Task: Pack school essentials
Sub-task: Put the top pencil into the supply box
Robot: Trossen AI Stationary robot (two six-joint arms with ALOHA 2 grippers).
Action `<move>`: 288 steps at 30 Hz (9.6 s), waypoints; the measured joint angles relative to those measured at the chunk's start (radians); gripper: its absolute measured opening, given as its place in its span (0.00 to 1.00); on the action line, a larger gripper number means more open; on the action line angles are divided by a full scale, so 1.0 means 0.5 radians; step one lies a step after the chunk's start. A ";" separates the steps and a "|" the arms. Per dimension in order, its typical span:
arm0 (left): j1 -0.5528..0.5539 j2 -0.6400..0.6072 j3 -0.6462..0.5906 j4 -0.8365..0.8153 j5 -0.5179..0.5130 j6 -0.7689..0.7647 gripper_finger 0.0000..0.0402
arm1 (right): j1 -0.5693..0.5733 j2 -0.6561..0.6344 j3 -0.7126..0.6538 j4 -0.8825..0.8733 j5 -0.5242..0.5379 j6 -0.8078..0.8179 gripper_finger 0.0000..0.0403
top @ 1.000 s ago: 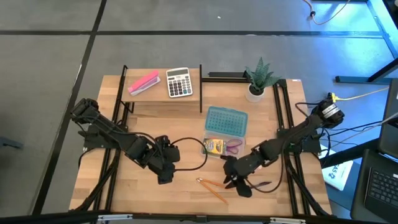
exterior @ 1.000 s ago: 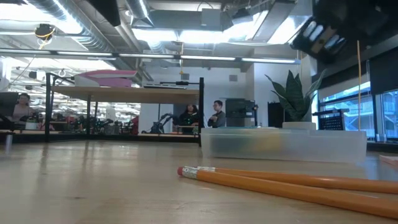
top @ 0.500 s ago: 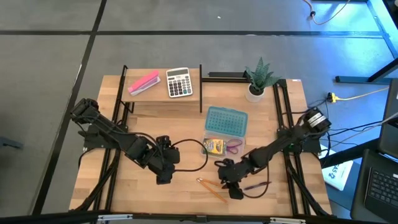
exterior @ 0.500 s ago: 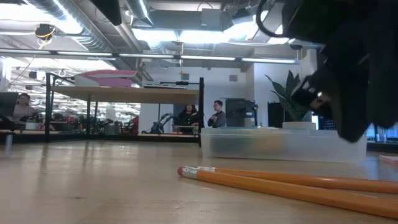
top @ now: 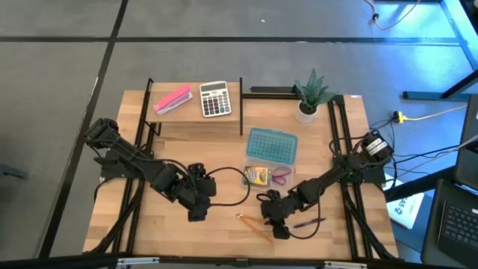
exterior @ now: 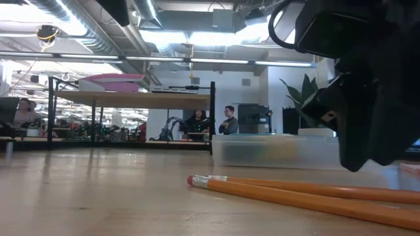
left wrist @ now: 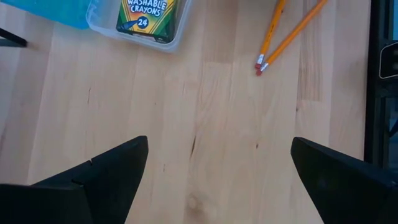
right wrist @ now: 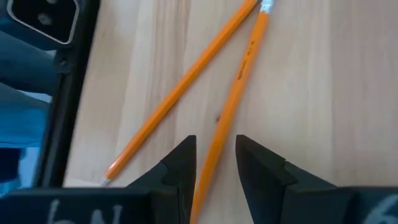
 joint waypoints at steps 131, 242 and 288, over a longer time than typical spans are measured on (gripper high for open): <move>0.000 0.000 0.001 -0.002 -0.001 0.003 0.97 | 0.125 -0.027 -0.004 -0.033 0.321 0.241 0.06; 0.073 0.000 0.000 0.166 -0.001 0.155 0.97 | -0.184 0.094 0.256 -0.820 -0.035 -0.294 0.05; 0.073 0.000 0.000 0.179 -0.001 0.153 0.97 | -0.489 -0.503 0.250 -1.333 0.060 -0.290 0.04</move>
